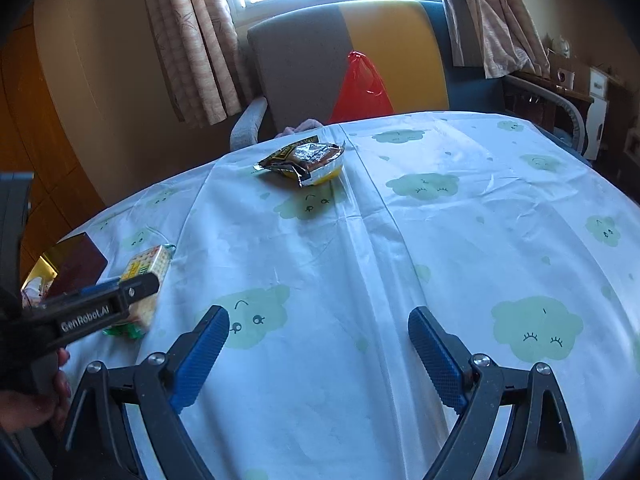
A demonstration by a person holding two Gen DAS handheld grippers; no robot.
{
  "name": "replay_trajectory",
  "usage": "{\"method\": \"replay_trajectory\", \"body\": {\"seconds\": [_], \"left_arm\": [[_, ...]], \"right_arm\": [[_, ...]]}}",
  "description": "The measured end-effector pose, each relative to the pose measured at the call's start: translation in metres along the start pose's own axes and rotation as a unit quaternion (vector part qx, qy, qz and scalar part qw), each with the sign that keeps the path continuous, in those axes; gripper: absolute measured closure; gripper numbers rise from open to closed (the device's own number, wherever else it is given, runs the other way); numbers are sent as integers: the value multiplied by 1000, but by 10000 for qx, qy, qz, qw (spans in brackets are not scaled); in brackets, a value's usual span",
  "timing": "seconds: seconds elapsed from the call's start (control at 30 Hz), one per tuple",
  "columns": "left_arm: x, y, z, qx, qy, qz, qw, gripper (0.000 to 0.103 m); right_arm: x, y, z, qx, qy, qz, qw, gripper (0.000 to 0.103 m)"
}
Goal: Organize snacks
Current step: 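Move the left gripper to the WEIDAN cracker pack and grasp it, then grasp the brown black-sesame snack bag with the right gripper while the left holds the crackers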
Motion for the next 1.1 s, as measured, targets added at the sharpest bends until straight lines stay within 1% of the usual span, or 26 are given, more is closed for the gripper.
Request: {"method": "replay_trajectory", "body": {"seconds": [0.07, 0.1, 0.2, 0.3, 0.4, 0.43, 0.57, 0.7, 0.77, 0.83, 0.9, 0.93, 0.97, 1.0, 1.03, 1.1], "left_arm": [[-5, 6, 6, -147, -85, 19, 9999, 56], [-6, 8, 8, -164, -103, 42, 9998, 56], [-15, 13, 17, -108, -196, 49, 9997, 56], [-22, 12, 22, -99, -239, 7, 9997, 56], [-26, 13, 25, -116, -289, -1, 9995, 56], [-27, 12, 24, -110, -302, -10, 9995, 56], [-27, 11, 23, -59, -322, -67, 9994, 56], [-29, 14, 23, -128, -376, -36, 9992, 56], [-29, 15, 23, -165, -405, -17, 9990, 56], [-30, 15, 23, -152, -414, -33, 9990, 56], [-31, 14, 22, -107, -425, -75, 9990, 56], [-31, 14, 22, -106, -435, -81, 9990, 56], [-32, 14, 22, -118, -447, -76, 9989, 56], [-32, 15, 23, -135, -462, -68, 9988, 56], [-32, 15, 23, -144, -471, -64, 9988, 56], [-33, 15, 23, -155, -494, -61, 9986, 56]], "right_arm": [[0, 0, -1, 24, 40, -13, 10000, 11], [0, -1, -2, 32, 46, -26, 10000, 11], [0, -2, -3, 61, 82, -48, 9999, 11], [2, 0, -6, 97, 211, -13, 9997, 9], [13, 7, -12, 307, 369, 236, 9986, 8], [21, 10, -14, 339, 353, 382, 9981, 11], [75, 25, -28, 173, 54, 846, 9962, 12], [123, 50, -61, -119, -167, 1568, 9874, 12], [138, 62, -83, -177, -109, 1829, 9829, 12], [145, 70, -103, -234, 40, 1987, 9798, 13], [145, 74, -125, -345, 249, 2040, 9781, 18], [146, 75, -134, -371, 366, 2002, 9784, 21], [145, 75, -143, -390, 449, 1955, 9789, 23], [144, 73, -148, -413, 464, 1943, 9790, 24], [142, 72, -153, -419, 485, 1939, 9789, 30], [140, 67, -153, -287, 411, 1757, 9832, 37]]}}
Point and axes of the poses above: each gripper's, at about its wrist camera, not at the fingertips, and z roughly against the way its jaws point, y to its left, x to its top, the point moved 1 cm from there along -z, roughly the way its jaws point, and after that the axes turned 12 degrees about -x, right-handed, at the moved point
